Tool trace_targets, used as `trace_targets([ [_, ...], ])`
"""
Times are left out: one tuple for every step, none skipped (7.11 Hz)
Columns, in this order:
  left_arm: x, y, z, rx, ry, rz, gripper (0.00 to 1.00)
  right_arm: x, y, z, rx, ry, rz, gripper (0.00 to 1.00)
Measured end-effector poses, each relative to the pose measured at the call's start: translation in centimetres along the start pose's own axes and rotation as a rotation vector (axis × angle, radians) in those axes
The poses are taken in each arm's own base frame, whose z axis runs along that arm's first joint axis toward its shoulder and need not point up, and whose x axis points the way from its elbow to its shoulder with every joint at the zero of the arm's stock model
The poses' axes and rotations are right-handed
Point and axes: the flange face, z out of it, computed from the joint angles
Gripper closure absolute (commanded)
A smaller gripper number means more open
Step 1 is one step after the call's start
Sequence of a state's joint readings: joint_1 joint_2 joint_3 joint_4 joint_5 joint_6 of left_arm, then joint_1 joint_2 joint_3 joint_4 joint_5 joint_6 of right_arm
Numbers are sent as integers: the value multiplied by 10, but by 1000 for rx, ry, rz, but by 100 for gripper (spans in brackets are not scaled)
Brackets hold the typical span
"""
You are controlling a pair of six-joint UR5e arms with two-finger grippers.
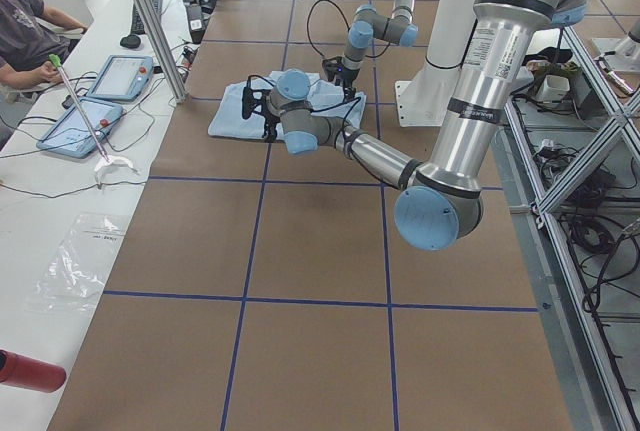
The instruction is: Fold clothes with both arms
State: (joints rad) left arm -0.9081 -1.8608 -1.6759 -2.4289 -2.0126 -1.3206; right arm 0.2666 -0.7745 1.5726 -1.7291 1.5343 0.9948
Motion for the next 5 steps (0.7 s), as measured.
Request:
trace_targets([
  [0,0,0,0,0,0,0,1,3,4,-7,8,-3,0],
  [0,0,0,0,0,-1,0,3,5,6,-13,16,-10,0],
  [0,0,0,0,0,-1,0,9,9,9,-22,26,-22,0],
  [0,0,0,0,-1,-2,0,23,17,12,-27,33,-36,0],
  [0,0,0,0,-1,-2,0,49,30,12,-29,37,-59,0],
])
